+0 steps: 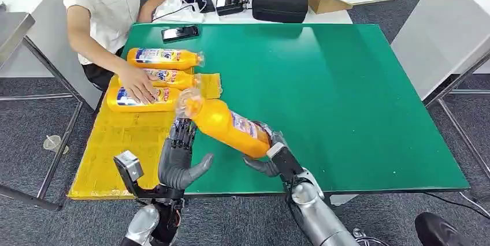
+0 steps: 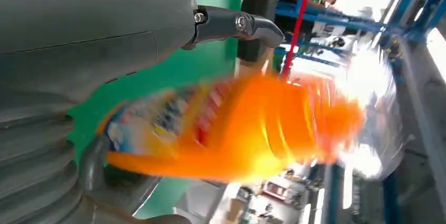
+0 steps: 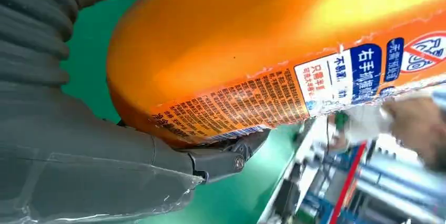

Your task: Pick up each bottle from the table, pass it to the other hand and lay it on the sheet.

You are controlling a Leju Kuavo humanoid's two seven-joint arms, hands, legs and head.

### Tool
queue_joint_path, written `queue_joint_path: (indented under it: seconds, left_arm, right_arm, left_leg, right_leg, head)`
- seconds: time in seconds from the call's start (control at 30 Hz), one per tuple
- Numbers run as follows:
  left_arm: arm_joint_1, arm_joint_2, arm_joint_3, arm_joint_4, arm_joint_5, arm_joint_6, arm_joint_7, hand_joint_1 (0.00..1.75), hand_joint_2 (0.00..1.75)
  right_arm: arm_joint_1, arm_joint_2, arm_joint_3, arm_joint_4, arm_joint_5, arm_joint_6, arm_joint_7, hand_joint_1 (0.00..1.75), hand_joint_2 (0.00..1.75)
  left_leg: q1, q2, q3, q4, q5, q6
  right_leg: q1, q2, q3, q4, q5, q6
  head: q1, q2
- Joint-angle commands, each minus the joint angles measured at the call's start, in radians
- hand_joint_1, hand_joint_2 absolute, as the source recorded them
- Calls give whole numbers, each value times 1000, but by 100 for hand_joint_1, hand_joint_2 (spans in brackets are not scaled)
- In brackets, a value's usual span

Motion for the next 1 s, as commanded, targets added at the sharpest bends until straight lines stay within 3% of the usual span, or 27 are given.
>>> queue_joint_path:
  seconds: [0.03,0.2,0.23,0.27,0.57,0.6,0.73,1.0]
  left_arm:
    - [-103,6,-52,138,-37,30,18,0,175]
    - [-102,7,-52,139,-36,31,17,0,175]
    - [-102,7,-52,139,-36,31,17,0,175]
    - [-102,7,-52,139,-36,31,17,0,175]
    - [-187,-1,-10,217,14,-8,22,0,175]
    - [-186,-2,-4,209,15,-7,22,0,175]
    - [-196,-23,41,218,91,-50,26,0,175]
    - [-206,-41,54,249,155,-111,-2,0,175]
  right_arm:
    - [-109,-4,163,126,76,-112,12,175,175]
    - [-107,-6,163,128,76,-112,11,175,175]
    - [-107,-6,163,128,76,-112,11,175,175]
    - [-107,-6,163,128,76,-112,11,175,175]
    - [-137,13,230,152,99,-116,0,175,175]
    - [-139,16,232,159,98,-115,0,175,175]
    - [-126,38,244,136,35,-65,-59,175,175]
    - [-123,24,304,79,-32,-13,-60,175,175]
  left_leg:
    - [0,2,4,0,-2,0]
    - [0,1,2,0,-1,0]
    - [1,3,7,1,-4,0]
    - [0,1,2,0,-1,0]
    - [0,2,3,0,-2,0]
    - [1,5,8,2,-5,0]
    - [1,2,3,1,-2,0]
    - [0,2,2,1,-2,0]
  right_leg:
    - [1,1,4,-1,-1,-3]
    - [0,0,2,-1,-1,-2]
    - [1,1,8,0,-3,-5]
    - [0,0,2,0,-1,-2]
    - [1,1,3,0,-1,-3]
    - [3,2,8,1,-4,-7]
    - [1,0,3,0,-2,-3]
    - [1,1,3,0,-2,-3]
  head:
    - [0,0]
    - [0,0]
    - [0,0]
    - [0,0]
    - [0,0]
    - [0,0]
    - [0,0]
    - [0,0]
